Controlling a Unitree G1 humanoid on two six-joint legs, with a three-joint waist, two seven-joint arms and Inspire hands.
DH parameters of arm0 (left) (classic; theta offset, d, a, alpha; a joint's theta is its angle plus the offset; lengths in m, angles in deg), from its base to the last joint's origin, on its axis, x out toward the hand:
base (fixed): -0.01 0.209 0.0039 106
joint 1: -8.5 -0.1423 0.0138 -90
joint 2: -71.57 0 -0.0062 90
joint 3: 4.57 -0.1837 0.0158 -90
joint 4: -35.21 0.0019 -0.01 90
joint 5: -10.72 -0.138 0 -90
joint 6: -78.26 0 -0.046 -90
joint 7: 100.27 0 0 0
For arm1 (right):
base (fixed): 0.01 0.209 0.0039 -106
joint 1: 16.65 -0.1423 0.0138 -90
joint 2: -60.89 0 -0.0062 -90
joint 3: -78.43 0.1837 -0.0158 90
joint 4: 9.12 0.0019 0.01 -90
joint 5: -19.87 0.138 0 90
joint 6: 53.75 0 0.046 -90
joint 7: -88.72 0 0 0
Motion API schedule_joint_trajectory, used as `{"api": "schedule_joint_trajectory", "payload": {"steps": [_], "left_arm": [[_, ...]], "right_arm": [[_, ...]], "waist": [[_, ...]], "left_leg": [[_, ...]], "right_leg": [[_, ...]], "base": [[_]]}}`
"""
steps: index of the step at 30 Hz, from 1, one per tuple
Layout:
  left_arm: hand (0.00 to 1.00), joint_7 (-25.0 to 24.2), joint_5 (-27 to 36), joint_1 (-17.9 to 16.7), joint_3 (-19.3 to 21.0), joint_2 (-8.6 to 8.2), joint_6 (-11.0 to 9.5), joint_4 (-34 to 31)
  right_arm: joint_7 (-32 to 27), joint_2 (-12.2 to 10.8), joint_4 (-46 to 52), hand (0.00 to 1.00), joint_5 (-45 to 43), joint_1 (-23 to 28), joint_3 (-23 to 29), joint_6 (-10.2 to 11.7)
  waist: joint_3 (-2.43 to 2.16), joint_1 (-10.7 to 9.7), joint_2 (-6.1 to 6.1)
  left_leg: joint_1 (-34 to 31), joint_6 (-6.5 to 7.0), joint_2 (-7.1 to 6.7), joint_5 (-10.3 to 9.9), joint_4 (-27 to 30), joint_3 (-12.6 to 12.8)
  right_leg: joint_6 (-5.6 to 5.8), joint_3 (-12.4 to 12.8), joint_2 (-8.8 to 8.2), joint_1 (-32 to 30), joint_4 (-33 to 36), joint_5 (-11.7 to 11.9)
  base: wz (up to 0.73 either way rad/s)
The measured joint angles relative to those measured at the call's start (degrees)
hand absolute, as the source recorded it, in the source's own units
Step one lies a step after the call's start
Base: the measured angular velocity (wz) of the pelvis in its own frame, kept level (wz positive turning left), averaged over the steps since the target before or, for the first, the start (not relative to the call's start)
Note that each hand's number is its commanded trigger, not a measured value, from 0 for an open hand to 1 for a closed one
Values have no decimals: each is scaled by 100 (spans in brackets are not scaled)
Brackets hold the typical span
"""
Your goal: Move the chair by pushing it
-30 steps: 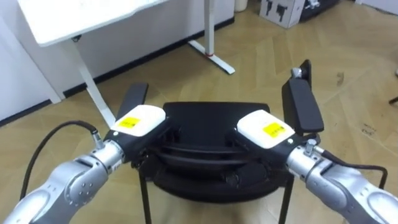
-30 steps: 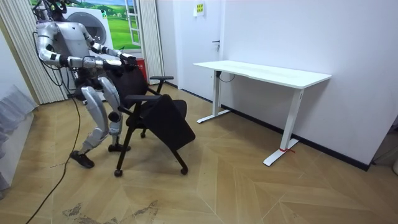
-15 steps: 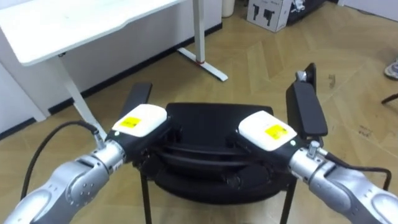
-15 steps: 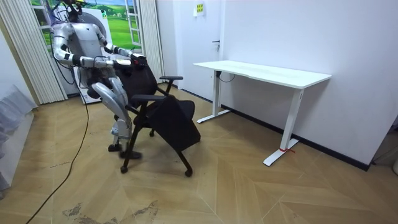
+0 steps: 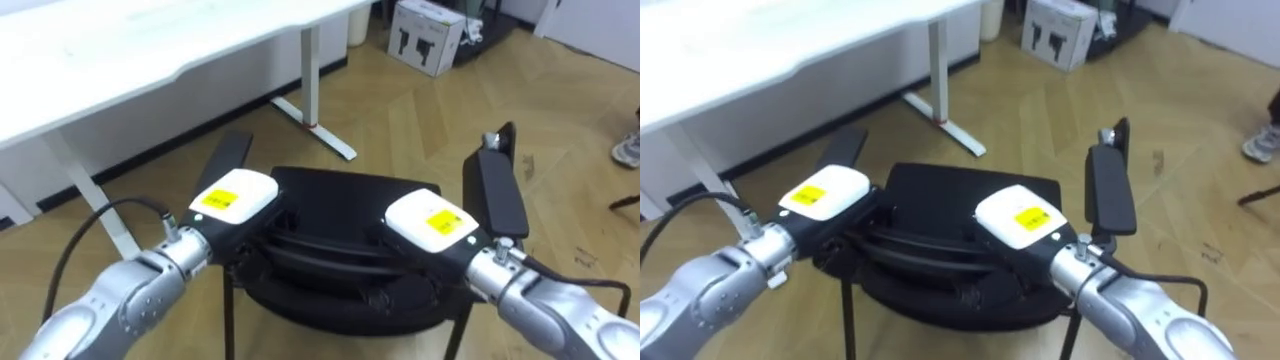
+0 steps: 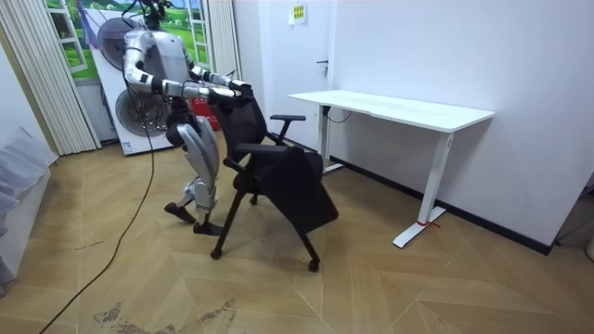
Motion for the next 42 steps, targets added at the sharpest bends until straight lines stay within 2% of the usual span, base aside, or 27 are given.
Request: {"api": "schedule_joint_trajectory", "payload": {"steps": [2,3,4,6,8,9,10,11,12,13,17,21,23,24,26,27,28,29,30,31,34,36,38,39,40,41,42], "left_arm": [[100,125,-23,21,0,18,-15,-5],[100,176,-87,75,0,22,-5,-3],[100,176,-100,130,0,8,20,24],[100,188,-143,162,0,-101,9,140],[100,188,-187,161,0,-200,11,168],[100,208,-179,161,5,-215,-1,123],[100,210,-150,164,49,-220,-31,44],[100,211,-154,179,72,-208,-28,12],[100,234,-246,197,137,-207,-11,9],[100,227,-367,319,156,-229,1,11],[100,225,-362,408,167,-295,50,22],[100,236,-320,315,209,-413,67,16],[100,235,-287,316,212,-423,71,13],[100,234,-231,316,210,-437,73,11],[100,233,-196,314,197,-440,56,13],[100,214,-199,312,147,-444,89,19],[100,205,-199,285,101,-435,108,22],[100,216,-203,263,75,-429,113,22],[100,224,-208,259,-24,-407,159,22],[100,254,-207,260,-85,-384,180,18],[100,261,-207,279,-84,-319,220,66],[100,253,-181,283,-86,-301,206,76],[100,241,-85,279,-109,-252,189,86],[100,233,56,275,-98,-180,124,85],[100,237,106,260,-41,-197,64,129],[100,235,65,262,-44,-248,101,144],[100,232,38,283,-44,-282,104,172]], "right_arm": [[-61,-19,1,100,0,-7,4,-29],[-83,-88,-2,100,-2,-10,4,-128],[-105,-140,-6,100,-18,-26,5,-213],[-116,-151,-10,100,-21,-29,5,-314],[-107,-68,34,100,-13,-17,48,-270],[-86,51,141,100,6,-14,68,-251],[-51,212,281,100,101,-14,108,-227],[-50,205,276,100,153,-12,135,-219],[-40,38,290,100,117,21,152,-309],[-35,-4,363,100,5,14,203,-394],[30,-8,513,100,-30,14,367,-469],[199,65,715,100,-207,37,505,-471],[245,74,759,100,-213,37,578,-438],[306,87,827,100,-212,23,599,-435],[342,143,847,100,-207,23,626,-353],[383,169,831,100,-211,34,627,-305],[386,133,778,100,-224,76,632,-268],[385,112,748,100,-239,99,632,-250],[377,64,685,100,-284,191,665,-213],[335,-11,628,100,-384,267,726,-161],[231,-204,499,100,-493,246,736,-142],[224,-200,472,100,-505,236,765,-47],[226,-194,455,100,-483,235,763,11],[215,-205,460,100,-443,225,763,42],[186,-169,458,100,-397,201,778,65],[189,-169,448,100,-402,197,778,44],[197,-210,423,100,-405,192,771,-34]], "waist": [[14,49,-64],[45,51,-142],[68,52,-191],[83,55,-232],[82,29,-239],[63,50,-211],[30,46,-128],[44,8,-216],[5,-66,-463],[-8,-49,-480],[-33,-9,-303],[-29,44,-271],[-36,39,-261],[-32,43,-267],[-23,26,-334],[-29,21,-312],[-30,19,-311],[-29,8,-310],[-28,-15,-301],[-22,-10,-273],[32,72,-180],[48,33,-151],[76,63,-184],[84,76,-202],[79,65,-146],[52,89,-88],[27,160,-19]], "left_leg": [[-449,339,322,-146,608,-22],[-837,420,647,-349,846,-66],[-1277,394,900,-399,842,-125],[-1727,330,1033,-406,303,-247],[-1864,236,994,-295,-973,-197],[-1792,235,959,33,-2072,-154],[-1717,148,878,590,-3046,-156],[-1640,391,803,417,-3090,-78],[-1547,410,520,386,-3136,-66],[-1587,452,391,256,-3140,-92],[-1587,535,252,8,-3117,-31],[-1332,600,-74,-279,-3116,3],[-1273,650,-194,-398,-3092,40],[-1212,707,-246,-470,-3105,149],[-1028,795,-396,-536,-3124,301],[-883,846,-450,-587,-3187,282],[-684,868,-495,-591,-3342,244],[-575,882,-485,-597,-3431,178],[-379,916,-490,-618,-3556,34],[-288,938,-471,-683,-3569,-221],[-108,884,-466,-929,-3492,-612],[-95,857,-484,-1150,-3300,-824],[-15,807,-490,-1429,-3015,-920],[-73,795,-493,-1710,-2666,-1035],[-235,656,-442,-1973,-2214,-1136],[-258,598,-348,-2021,-2152,-1149],[-243,551,-180,-2026,-2219,-1102]], "right_leg": [[-12,21,34,135,-25,-139],[-16,20,26,233,-29,-240],[10,36,-22,326,-42,-326],[119,127,-187,503,-35,-488],[267,182,-380,636,-3,-685],[365,277,-433,633,135,-875],[467,334,-464,640,430,-1161],[529,343,-541,613,568,-1316],[695,350,-766,627,660,-1493],[788,394,-795,637,519,-1480],[948,420,-890,910,-105,-1292],[1057,279,-1231,1379,-476,-1265],[1078,202,-1402,1312,11,-1274],[1159,206,-1551,1061,720,-1221],[1156,451,-1769,555,1854,-841],[1071,574,-1796,344,2384,-371],[1035,640,-1797,217,2698,172],[1012,671,-1779,183,2815,465],[1070,687,-1699,122,3005,1086],[1017,751,-1568,-37,3271,1161],[815,794,-1175,-953,3805,299],[810,765,-1035,-1349,3366,79],[850,822,-1033,-1516,2419,2],[934,1031,-970,-1487,1464,68],[831,986,-858,-1416,1240,26],[858,927,-781,-1388,1199,-10],[771,706,-745,-1287,1036,27]], "base": [[-4],[0],[0],[-14],[-16],[-21],[-17],[12],[22],[15],[-2],[7],[14],[21],[24],[20],[17],[28],[30],[25],[9],[42],[38],[41],[37],[26],[29]]}}
